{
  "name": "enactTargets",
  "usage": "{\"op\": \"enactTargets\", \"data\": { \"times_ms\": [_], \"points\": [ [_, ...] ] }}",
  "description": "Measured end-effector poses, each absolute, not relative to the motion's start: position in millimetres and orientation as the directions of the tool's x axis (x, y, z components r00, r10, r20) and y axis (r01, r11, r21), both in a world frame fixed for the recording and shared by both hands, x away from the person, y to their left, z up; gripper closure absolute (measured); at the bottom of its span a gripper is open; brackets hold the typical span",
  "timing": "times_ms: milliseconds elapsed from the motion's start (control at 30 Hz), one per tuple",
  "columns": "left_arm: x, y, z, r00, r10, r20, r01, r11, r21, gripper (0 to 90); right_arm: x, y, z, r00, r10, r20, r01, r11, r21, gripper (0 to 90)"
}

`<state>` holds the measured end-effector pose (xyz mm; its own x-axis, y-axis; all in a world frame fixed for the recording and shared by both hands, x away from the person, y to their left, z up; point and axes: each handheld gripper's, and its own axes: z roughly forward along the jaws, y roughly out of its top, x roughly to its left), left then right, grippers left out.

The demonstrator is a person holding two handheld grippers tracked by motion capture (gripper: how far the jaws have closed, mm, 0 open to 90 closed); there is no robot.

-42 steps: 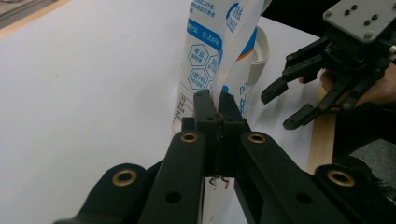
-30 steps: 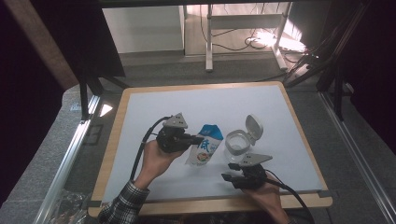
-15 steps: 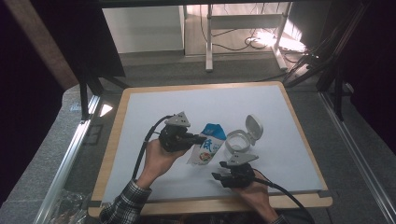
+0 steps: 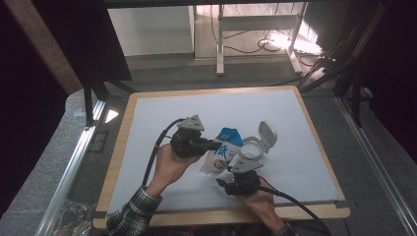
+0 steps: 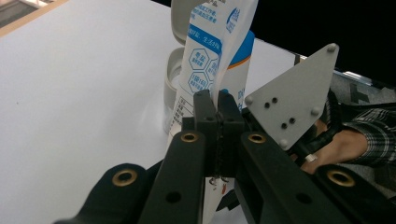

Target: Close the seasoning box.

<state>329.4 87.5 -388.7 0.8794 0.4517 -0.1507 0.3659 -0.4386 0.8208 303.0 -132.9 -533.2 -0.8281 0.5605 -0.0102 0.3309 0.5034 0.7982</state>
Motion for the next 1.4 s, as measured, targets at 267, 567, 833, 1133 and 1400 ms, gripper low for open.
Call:
{"op": "enactTargets", "data": {
  "times_ms": [267,567,833,1133,1400],
  "points": [
    [329.4,83.0,-381.2,0.883,0.444,-0.153,0.361,-0.432,0.826,90.0,306.5,-125.3,-533.3,-0.815,0.58,-0.019,0.32,0.476,0.819,38.2],
    [328.3,82.3,-378.1,0.883,0.439,-0.166,0.368,-0.426,0.827,90.0,306.6,-122.4,-532.0,-0.797,0.603,-0.036,0.276,0.417,0.866,38.7],
    [324.8,85.1,-374.2,0.882,0.437,-0.175,0.371,-0.417,0.83,90.0,308.1,-120.6,-531.6,-0.795,0.606,-0.032,0.262,0.391,0.882,39.0],
    [324.1,85.0,-375.5,0.879,0.44,-0.183,0.38,-0.414,0.827,90.0,307.3,-119.7,-528.9,-0.801,0.598,-0.039,0.236,0.374,0.897,45.9],
    [328.7,79.1,-378.5,0.878,0.441,-0.185,0.385,-0.421,0.821,90.0,300.6,-115.8,-529.7,-0.805,0.589,-0.074,0.207,0.396,0.895,56.4]
  ]
}}
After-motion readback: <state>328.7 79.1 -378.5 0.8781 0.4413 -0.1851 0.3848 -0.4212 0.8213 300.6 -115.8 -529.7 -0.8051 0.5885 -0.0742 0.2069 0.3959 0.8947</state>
